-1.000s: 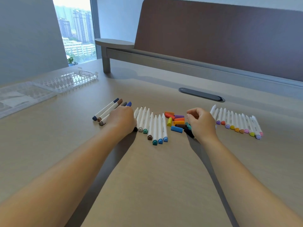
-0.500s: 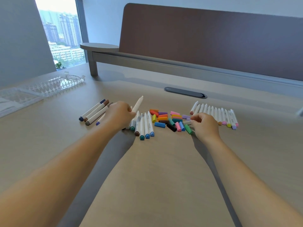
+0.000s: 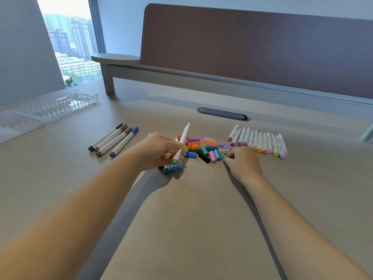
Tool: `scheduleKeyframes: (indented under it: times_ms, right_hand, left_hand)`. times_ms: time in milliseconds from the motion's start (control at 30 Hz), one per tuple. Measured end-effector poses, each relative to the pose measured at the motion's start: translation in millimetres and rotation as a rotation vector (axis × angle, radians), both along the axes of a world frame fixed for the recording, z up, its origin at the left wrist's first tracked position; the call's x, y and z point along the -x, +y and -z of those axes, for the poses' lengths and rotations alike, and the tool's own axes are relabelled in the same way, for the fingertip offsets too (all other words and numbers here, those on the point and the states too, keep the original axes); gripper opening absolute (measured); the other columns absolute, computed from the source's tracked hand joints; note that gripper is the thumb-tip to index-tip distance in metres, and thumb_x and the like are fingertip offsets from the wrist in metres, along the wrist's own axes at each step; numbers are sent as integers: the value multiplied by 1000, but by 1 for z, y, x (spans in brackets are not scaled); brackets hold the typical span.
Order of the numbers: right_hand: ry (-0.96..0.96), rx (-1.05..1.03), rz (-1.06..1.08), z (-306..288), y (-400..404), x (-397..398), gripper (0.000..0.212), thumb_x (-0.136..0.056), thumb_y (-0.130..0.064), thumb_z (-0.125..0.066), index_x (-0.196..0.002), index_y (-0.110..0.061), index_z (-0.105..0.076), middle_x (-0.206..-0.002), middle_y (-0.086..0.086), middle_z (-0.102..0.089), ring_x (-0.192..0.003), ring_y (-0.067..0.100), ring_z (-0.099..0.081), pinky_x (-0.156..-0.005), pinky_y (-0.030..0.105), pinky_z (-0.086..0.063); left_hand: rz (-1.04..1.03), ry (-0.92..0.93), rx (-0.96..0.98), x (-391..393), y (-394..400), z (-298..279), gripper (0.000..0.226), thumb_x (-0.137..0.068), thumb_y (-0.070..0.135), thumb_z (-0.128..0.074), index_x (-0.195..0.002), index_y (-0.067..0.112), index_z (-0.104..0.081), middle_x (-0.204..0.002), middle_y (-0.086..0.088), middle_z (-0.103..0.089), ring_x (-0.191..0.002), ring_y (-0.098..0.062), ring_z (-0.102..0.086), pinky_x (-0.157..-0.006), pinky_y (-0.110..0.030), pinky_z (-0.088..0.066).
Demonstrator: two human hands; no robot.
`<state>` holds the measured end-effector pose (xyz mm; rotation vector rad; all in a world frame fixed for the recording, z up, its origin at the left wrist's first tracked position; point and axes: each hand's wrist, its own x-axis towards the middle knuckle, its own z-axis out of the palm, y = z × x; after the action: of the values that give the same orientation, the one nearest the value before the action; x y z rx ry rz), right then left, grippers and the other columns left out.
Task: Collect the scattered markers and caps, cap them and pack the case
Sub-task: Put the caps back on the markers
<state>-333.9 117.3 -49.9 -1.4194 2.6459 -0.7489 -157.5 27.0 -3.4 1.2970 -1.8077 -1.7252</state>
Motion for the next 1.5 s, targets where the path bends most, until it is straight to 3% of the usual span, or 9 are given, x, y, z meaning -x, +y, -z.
scheduleKeyframes:
  times_ms: [100,233,433,567,900,1100,1233,1400,1500]
  right_hand:
    - [-7,90,10,-2,2,0,23,-95,-17,-47,-106,-4,-63,-103,10,-64,-80,14,-49,-65,23,-36]
    - [-261,324,-103,-15,3,-12,22,-96,-16,-45,-111,-3,-55,-98,1,-52,-86,10,-47,-58,7,-34]
    - [-446,435,-193,-23,-6,-37,23,-92,-7,-51,-114,-5,-55,-104,2,-54,-94,10,-50,-64,7,-44]
    - [-442,435,-277,-30,-9,-48,20,-90,-7,-54,-110,-3,-57,-96,-1,-54,-74,1,-51,-58,0,-44]
    - [-492,398,-361,-33,-14,-61,27,-91,-4,-51,-117,0,-59,-103,11,-61,-84,14,-62,-65,6,-49]
    - [-745,570,-194,-37,-29,-65,13,-89,-8,-54,-102,-3,-53,-91,8,-59,-69,10,-60,-58,13,-53]
    - [-727,565,-105,-35,-44,-69,21,-91,-8,-51,-110,-1,-57,-102,9,-60,-90,19,-64,-76,25,-55]
    - [-688,564,-116,-35,-60,-72,22,-93,-5,-48,-113,-2,-56,-97,3,-57,-86,12,-60,-63,15,-51]
    - [-610,510,-189,-37,-67,-73,29,-94,-5,-46,-121,-3,-54,-108,6,-59,-93,11,-56,-70,16,-51]
  left_hand:
    - [4,-45,168,-4,0,4,14,-91,17,-51,-95,7,-60,-95,-9,-58,-77,-14,-54,-67,-22,-50]
    - [15,-121,541,-15,3,14,22,-94,18,-45,-73,24,-45,-86,-5,-53,-69,-13,-44,-64,-21,-39]
    - [-1,-221,800,-31,0,18,4,-95,17,-43,-96,16,-47,-85,3,-47,-72,-11,-44,-60,-13,-34]
    - [-5,-292,939,-37,-2,15,17,-95,13,-43,-108,10,-53,-94,3,-45,-83,-13,-43,-57,-8,-30]
    - [61,-384,992,-47,-3,13,24,-95,16,-42,-116,12,-53,-111,-7,-57,-84,-13,-44,-69,-17,-36]
    - [116,-366,925,-45,-6,9,26,-96,26,-38,-113,13,-52,-87,1,-55,-63,-6,-41,-57,-14,-33]
    - [64,-343,947,-40,-13,9,26,-96,28,-37,-105,9,-54,-75,5,-49,-56,-5,-37,-52,-14,-30]
    - [-43,-292,945,-39,-23,16,24,-96,26,-40,-98,8,-56,-68,6,-48,-55,-6,-37,-50,-16,-31]
    - [-114,-267,952,-40,-28,18,24,-96,25,-42,-94,6,-58,-77,-2,-56,-59,-9,-39,-54,-17,-32]
